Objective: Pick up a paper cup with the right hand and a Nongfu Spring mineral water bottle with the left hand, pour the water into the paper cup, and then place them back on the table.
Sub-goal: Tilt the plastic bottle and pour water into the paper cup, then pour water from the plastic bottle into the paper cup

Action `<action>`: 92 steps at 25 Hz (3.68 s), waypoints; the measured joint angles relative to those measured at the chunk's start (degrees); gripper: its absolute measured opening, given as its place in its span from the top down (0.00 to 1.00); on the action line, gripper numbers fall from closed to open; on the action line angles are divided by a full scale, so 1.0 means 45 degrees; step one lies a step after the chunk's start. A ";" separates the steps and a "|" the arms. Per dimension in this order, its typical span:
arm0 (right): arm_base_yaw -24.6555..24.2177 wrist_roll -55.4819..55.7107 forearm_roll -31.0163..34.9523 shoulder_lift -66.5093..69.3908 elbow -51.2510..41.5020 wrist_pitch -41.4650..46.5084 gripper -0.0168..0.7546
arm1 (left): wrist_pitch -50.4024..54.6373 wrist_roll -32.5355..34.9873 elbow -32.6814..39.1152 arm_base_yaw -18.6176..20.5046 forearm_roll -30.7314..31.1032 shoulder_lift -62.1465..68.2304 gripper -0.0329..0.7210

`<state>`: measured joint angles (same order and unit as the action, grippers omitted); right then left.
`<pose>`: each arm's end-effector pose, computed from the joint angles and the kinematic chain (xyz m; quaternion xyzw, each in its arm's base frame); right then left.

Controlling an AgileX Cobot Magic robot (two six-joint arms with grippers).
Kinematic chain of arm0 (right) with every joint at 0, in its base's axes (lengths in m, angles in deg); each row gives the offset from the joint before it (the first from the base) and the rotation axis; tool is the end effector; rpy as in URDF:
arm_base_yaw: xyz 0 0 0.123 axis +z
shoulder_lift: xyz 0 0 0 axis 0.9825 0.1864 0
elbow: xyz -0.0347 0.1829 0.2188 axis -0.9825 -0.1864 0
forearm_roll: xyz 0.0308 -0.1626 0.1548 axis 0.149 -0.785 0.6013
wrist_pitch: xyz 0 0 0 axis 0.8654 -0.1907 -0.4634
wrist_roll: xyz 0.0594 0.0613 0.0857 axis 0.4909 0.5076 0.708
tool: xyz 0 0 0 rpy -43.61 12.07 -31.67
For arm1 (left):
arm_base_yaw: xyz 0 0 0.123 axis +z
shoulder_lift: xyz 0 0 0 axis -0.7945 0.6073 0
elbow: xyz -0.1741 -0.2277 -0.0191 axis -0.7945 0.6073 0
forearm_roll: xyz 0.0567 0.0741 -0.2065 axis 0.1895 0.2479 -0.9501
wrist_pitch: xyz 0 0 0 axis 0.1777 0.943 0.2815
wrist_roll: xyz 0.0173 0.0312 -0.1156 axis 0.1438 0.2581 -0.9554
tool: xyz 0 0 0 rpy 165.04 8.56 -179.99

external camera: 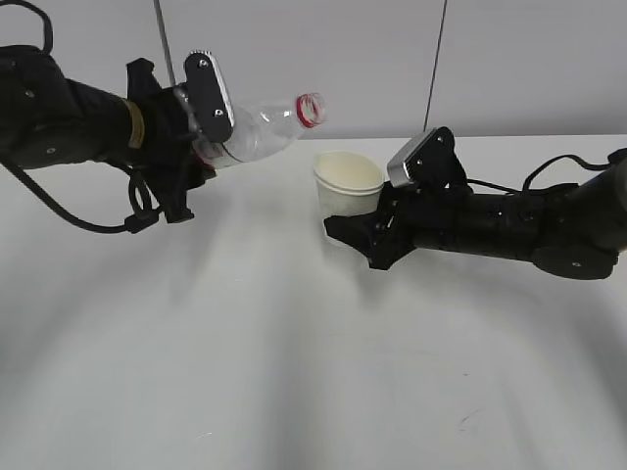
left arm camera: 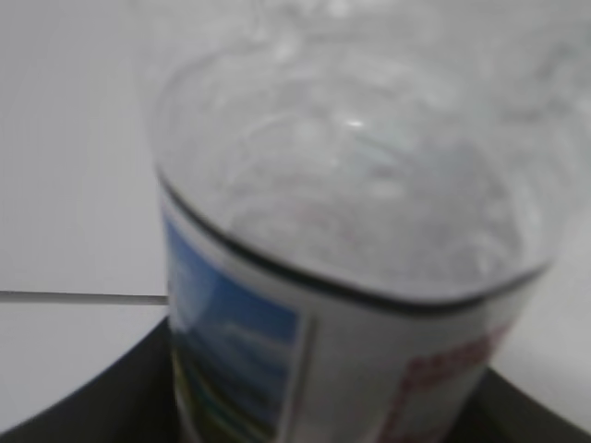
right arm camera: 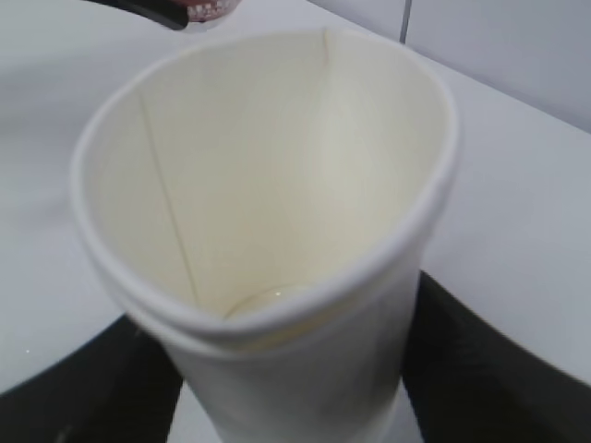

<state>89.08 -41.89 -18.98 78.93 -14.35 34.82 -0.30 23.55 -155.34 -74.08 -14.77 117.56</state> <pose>0.3934 0.1438 0.1377 -0.3654 0.7174 0.2330 0.5455 0.3869 -0.1480 0.2094 0.5784 0.6755 0.1665 0.4259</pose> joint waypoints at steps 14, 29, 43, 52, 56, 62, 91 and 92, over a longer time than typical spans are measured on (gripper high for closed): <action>0.0012 0.0000 -0.0169 0.0000 0.0000 0.0000 0.32 | 0.1593 0.0023 -0.0309 -0.0595 0.2192 0.0000 0.42; 0.0030 0.0589 -0.1714 0.0000 0.0000 -0.0330 0.32 | 0.2213 0.0028 -0.0309 -0.0640 0.3253 0.0000 0.43; 0.0030 0.0810 -0.2078 0.0000 0.0000 0.0384 0.32 | 0.2252 0.0038 -0.0309 -0.0640 0.4201 0.0000 0.44; 0.0140 0.0786 -0.1997 0.0406 0.0009 0.0467 0.32 | 0.2508 0.0038 -0.0309 -0.0903 0.4645 0.0000 0.44; 0.0140 0.0556 -0.1775 0.0756 0.0009 0.0097 0.32 | 0.2576 0.0038 -0.0309 -0.0914 0.4726 0.0000 0.44; 0.0140 0.0475 -0.1608 0.0841 0.0009 -0.0697 0.32 | 0.2707 0.0069 -0.0309 -0.0914 0.4930 0.0000 0.44; 0.0140 0.0446 -0.2534 0.0841 0.0009 -0.0530 0.32 | 0.3050 0.0078 -0.0309 -0.0914 0.6271 0.0000 0.45; 0.0140 0.0446 -0.2534 0.0841 0.0009 -0.0530 0.32 | 0.3104 0.0078 -0.0309 -0.0914 0.6307 0.0000 0.45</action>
<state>89.71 -39.88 -30.39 82.71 -14.31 32.43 13.67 23.91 -156.73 -78.20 13.61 117.56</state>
